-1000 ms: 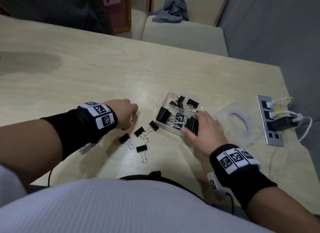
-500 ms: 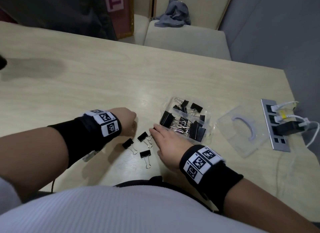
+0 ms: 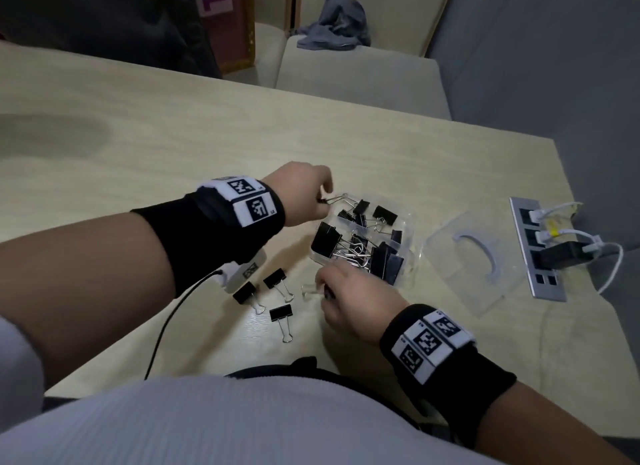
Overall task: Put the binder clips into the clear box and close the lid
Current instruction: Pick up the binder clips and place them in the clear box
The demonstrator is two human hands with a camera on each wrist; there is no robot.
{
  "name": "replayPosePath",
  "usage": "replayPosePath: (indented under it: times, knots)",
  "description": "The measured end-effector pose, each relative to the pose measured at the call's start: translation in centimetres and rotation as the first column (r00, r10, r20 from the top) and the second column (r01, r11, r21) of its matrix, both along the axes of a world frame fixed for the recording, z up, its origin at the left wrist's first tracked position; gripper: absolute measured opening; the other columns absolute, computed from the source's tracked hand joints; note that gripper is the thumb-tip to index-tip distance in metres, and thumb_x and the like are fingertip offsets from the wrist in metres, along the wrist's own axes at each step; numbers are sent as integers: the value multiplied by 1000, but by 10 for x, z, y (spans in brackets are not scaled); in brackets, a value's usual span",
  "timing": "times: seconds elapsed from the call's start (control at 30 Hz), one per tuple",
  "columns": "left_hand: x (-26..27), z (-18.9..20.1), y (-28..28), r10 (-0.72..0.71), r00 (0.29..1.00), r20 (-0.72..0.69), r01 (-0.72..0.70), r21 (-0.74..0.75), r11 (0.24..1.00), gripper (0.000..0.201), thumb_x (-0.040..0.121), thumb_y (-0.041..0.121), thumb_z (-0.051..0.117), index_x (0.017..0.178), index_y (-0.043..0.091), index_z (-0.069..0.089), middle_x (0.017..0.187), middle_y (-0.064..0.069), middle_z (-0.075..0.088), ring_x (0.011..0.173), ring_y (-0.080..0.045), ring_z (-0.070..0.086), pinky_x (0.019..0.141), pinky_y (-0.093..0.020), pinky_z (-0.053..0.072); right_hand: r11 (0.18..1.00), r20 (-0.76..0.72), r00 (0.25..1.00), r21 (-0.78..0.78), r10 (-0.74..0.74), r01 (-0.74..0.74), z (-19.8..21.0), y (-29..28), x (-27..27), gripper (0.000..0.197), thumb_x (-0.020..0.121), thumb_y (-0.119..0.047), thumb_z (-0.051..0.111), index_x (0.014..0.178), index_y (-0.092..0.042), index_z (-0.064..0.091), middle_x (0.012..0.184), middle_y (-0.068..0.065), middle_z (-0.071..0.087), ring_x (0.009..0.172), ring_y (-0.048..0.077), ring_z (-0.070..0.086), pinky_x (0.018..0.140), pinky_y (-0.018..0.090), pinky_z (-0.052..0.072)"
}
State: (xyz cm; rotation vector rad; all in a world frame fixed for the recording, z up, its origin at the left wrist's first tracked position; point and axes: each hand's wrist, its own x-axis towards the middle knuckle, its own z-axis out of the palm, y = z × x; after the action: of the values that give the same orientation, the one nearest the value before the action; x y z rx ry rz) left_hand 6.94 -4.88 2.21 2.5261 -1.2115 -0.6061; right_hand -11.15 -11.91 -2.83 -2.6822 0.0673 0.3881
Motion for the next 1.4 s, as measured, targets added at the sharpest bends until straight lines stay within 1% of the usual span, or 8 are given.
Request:
replayPosePath:
  times: [0.17,0.27,0.5,0.63,0.8,1.0,1.2,1.4]
  knots:
    - [-1,-2,-11,30,996,-79,-39,-106,994,45,88,21,62,131,16,49,124,-5,63,107,-19,64,96,-34,49,909,282,865,97,-415,404,26,-43,15,31,86,-18,58,116,-14,57,117,9,56,102,25,56,89,32,42]
    - [2,-6,2,-40,999,-10,40,-10,999,39,88,21,61,127,19,54,122,-3,61,105,-21,62,93,-34,49,850,184,834,13,-520,527,31,-70,26,43,88,-25,59,129,-15,49,130,11,51,113,26,53,95,31,39]
    - [-2,-21,59,-230,972,-46,214,574,790,37,79,47,66,103,19,68,102,2,71,88,-18,62,73,-29,48,972,213,955,-67,-209,227,25,-30,26,35,87,-23,57,121,-14,55,125,7,52,116,27,48,100,40,42]
    - [-14,-32,77,-320,939,-124,315,683,659,48,69,56,72,100,20,66,95,1,70,88,-21,63,74,-30,49,985,164,973,-82,164,-153,12,18,23,33,91,-14,49,123,-18,54,131,3,53,117,24,48,98,43,43]
    - [-31,-34,73,-448,886,-118,383,731,565,37,85,42,63,111,17,64,93,-1,66,81,-21,57,52,-25,32,925,-106,926,-81,363,-372,-16,32,25,62,91,-2,40,147,-22,25,160,0,15,141,27,24,111,43,31]
    - [-25,-40,73,-428,901,-65,356,674,648,28,84,36,60,110,26,64,102,2,68,79,-20,50,68,-29,45,940,-46,962,-203,270,-273,-18,14,11,44,85,-1,46,126,-14,43,129,9,47,116,30,45,93,43,45]
    - [-26,-49,70,-341,940,16,269,579,770,40,78,34,69,110,19,51,104,-4,60,93,-27,61,65,-33,42,972,-40,989,-183,143,-148,-26,2,-1,32,83,-1,51,112,-15,49,116,6,50,107,28,47,84,44,50]
    - [-33,-50,65,-477,879,21,379,578,723,26,84,31,59,107,20,55,102,-3,64,90,-27,62,62,-31,39,974,-46,995,-205,84,-92,-23,4,0,20,89,-9,46,107,-12,54,108,7,53,102,28,50,81,44,50]
